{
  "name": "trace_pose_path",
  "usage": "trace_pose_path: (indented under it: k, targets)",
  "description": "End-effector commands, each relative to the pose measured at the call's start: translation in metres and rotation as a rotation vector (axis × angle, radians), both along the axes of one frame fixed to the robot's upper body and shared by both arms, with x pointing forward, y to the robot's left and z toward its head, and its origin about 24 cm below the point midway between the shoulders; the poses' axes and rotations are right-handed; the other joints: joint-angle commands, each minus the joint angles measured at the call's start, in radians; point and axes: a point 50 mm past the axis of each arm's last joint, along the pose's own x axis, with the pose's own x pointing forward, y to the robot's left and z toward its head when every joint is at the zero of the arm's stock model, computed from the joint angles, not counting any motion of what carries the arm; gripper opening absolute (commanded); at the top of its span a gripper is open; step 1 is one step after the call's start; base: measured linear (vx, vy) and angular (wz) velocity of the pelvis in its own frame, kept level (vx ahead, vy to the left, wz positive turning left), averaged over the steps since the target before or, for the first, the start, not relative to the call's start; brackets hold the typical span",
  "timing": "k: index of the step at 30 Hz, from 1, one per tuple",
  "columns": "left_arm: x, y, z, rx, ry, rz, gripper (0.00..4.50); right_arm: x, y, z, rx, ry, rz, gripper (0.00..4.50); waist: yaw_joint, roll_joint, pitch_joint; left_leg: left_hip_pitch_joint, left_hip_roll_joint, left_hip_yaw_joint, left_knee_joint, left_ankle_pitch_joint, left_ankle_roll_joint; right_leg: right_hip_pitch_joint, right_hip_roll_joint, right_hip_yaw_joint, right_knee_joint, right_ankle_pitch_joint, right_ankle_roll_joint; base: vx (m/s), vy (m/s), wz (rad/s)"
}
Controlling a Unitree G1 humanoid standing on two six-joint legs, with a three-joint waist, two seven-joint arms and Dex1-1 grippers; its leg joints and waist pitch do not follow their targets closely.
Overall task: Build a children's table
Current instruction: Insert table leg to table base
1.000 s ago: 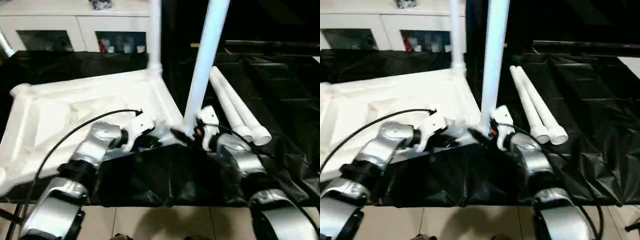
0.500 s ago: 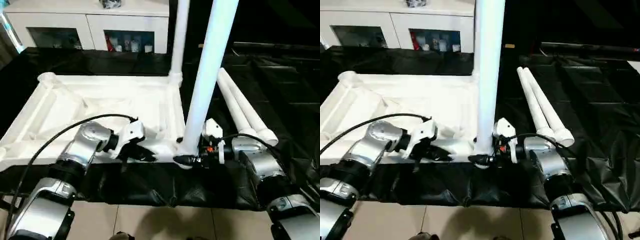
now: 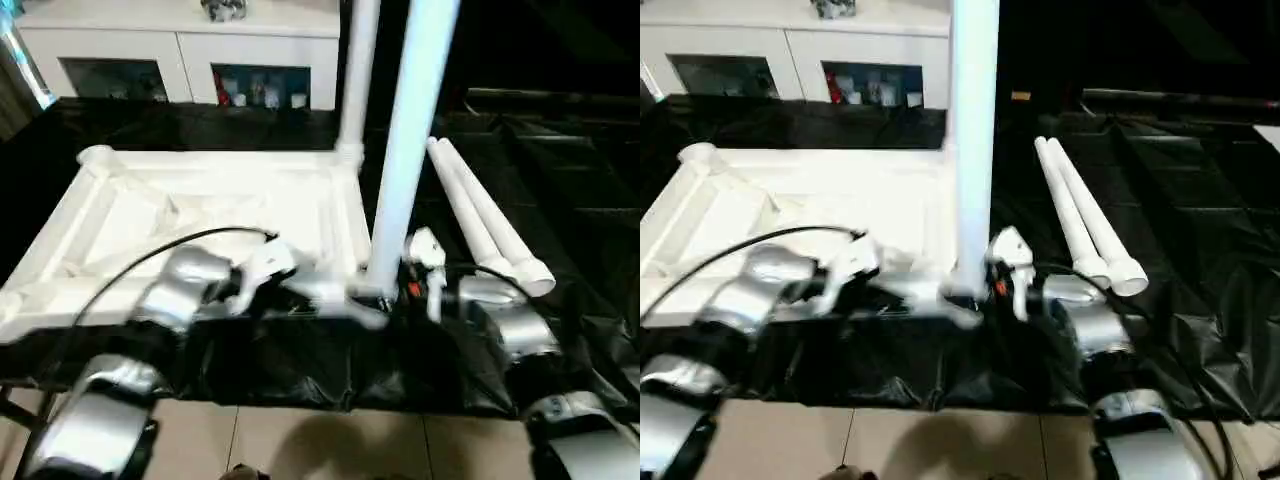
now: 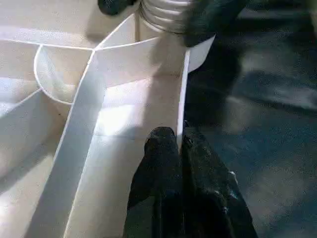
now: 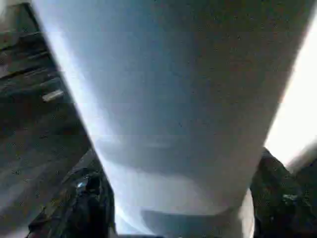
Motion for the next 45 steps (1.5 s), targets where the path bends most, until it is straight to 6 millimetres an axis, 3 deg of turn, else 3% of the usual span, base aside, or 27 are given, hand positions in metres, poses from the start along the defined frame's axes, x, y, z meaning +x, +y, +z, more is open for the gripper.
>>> trace_pose_path:
  k: [1, 2, 6, 9, 12, 16, 17, 22, 27, 28, 30, 34, 36, 40, 45]
  targets:
    - [0.015, -0.026, 0.012, -0.075, -0.095, 0.168, 0.0, -0.003, 0.033, -0.016, -0.024, 0.051, -0.036, 2.75, -0.011, -0.017, -0.053, 0.033, 0.035, -0.024, -0.073, -0.415, -0.022, 0.016, -0.051, 0.025, -0.097, -0.553, -0.16, 0.0, 0.0, 0.0]
    - [0.016, -0.031, 0.012, -0.084, -0.103, 0.205, 0.0, 0.001, 0.034, -0.017, -0.009, 0.055, -0.116, 2.75, -0.02, -0.014, -0.052, 0.034, 0.031, -0.027, -0.074, -0.438, -0.027, 0.014, -0.048, 0.021, -0.103, -0.591, -0.14, 0.0, 0.0, 0.0]
    - [0.011, -0.054, 0.011, -0.082, -0.122, 0.192, 0.0, 0.009, 0.049, -0.018, 0.01, 0.055, -0.341, 2.74, -0.033, -0.007, -0.055, 0.026, 0.029, -0.031, -0.077, -0.45, -0.021, 0.017, -0.046, 0.019, -0.106, -0.573, -0.13, 0.0, 0.0, 0.0]
    - [0.008, -0.058, 0.011, -0.078, -0.127, 0.159, 0.0, 0.011, 0.056, -0.016, 0.012, 0.031, -0.372, 2.74, -0.036, -0.006, -0.06, 0.027, 0.029, -0.029, -0.077, -0.453, -0.013, 0.015, -0.044, 0.02, -0.104, -0.511, -0.143, 0.0, 0.0, 0.0]
    - [0.008, -0.058, 0.011, -0.074, -0.129, 0.145, 0.0, 0.013, 0.057, -0.014, 0.045, 0.02, -0.388, 3.44, -0.041, -0.006, -0.06, 0.025, 0.028, -0.025, -0.077, -0.455, -0.004, 0.017, -0.041, 0.021, -0.102, -0.466, -0.16, 0.0, 0.0, 0.0]
    - [0.006, -0.053, 0.01, -0.061, -0.131, 0.105, 0.0, 0.015, 0.054, -0.01, 0.037, -0.005, -0.362, 3.66, -0.046, -0.007, -0.059, 0.022, 0.029, -0.026, -0.078, -0.457, 0.001, 0.02, -0.041, 0.021, -0.099, -0.451, -0.174, 0.0, 0.0, 0.0]
    - [0.004, -0.049, 0.009, -0.06, -0.124, 0.086, 0.0, 0.015, 0.051, -0.009, 0.033, -0.017, -0.327, 3.91, -0.047, -0.008, -0.059, 0.022, 0.029, -0.025, -0.077, -0.459, 0.003, 0.019, -0.041, 0.021, -0.1, -0.453, -0.175, 0.0, 0.0, 0.0]
    - [-0.004, -0.036, 0.01, -0.066, -0.105, -0.048, 0.0, 0.008, 0.042, -0.004, 0.054, -0.037, -0.134, 3.98, -0.046, -0.007, -0.062, 0.017, 0.032, -0.024, -0.077, -0.426, 0.023, 0.029, -0.042, 0.023, -0.093, -0.396, -0.191, 0.0, 0.0, 0.0]
    - [-0.01, -0.018, 0.01, -0.027, -0.07, -0.177, 0.0, -0.01, 0.032, 0.0, 0.077, -0.011, 0.167, 3.98, -0.03, -0.005, -0.071, 0.013, 0.035, -0.013, -0.07, -0.282, 0.073, 0.047, -0.036, 0.02, -0.071, -0.197, -0.252, 0.0, 0.0, 0.0]
    - [-0.01, -0.014, 0.01, -0.024, -0.06, -0.188, 0.0, -0.014, 0.029, 0.0, 0.065, 0.006, 0.225, 3.98, -0.023, -0.003, -0.073, 0.013, 0.038, -0.01, -0.066, -0.243, 0.09, 0.047, -0.034, 0.02, -0.063, -0.136, -0.268, 0.0, 0.0, 0.0]
    - [-0.01, -0.011, 0.011, -0.022, -0.05, -0.201, 0.0, -0.019, 0.025, -0.001, 0.05, 0.03, 0.287, 3.98, -0.013, -0.004, -0.073, 0.015, 0.039, -0.007, -0.064, -0.221, 0.103, 0.046, -0.036, 0.019, -0.058, -0.098, -0.287, 0.0, 0.0, 0.0]
    - [-0.011, -0.006, 0.015, -0.018, -0.03, -0.247, 0.0, -0.028, 0.019, -0.003, 0.016, 0.068, 0.41, 3.98, -0.003, -0.004, -0.067, 0.02, 0.042, -0.007, -0.069, -0.265, 0.075, 0.041, -0.039, 0.02, -0.066, -0.192, -0.28, 0.0, 0.0, 0.0]
    - [-0.012, -0.002, 0.016, -0.009, -0.014, -0.285, 0.0, -0.031, 0.017, -0.003, 0.006, 0.092, 0.464, 3.72, 0.002, 0.0, -0.066, 0.022, 0.042, -0.01, -0.073, -0.3, 0.05, 0.04, -0.04, 0.021, -0.07, -0.25, -0.261, 0.0, 0.0, 0.0]
    - [-0.015, 0.002, 0.016, 0.007, 0.013, -0.327, 0.0, -0.035, 0.017, -0.002, -0.004, 0.109, 0.519, 3.46, 0.003, -0.001, -0.065, 0.025, 0.042, -0.01, -0.076, -0.327, 0.028, 0.037, -0.041, 0.023, -0.072, -0.27, -0.256, 0.0, 0.0, 0.0]
    - [-0.015, 0.006, 0.015, 0.02, 0.022, -0.337, 0.0, -0.038, 0.017, 0.0, 0.009, 0.129, 0.546, 3.06, 0.007, 0.002, -0.067, 0.025, 0.042, -0.01, -0.075, -0.305, 0.03, 0.038, -0.039, 0.022, -0.067, -0.219, -0.266, 0.0, 0.0, 0.0]
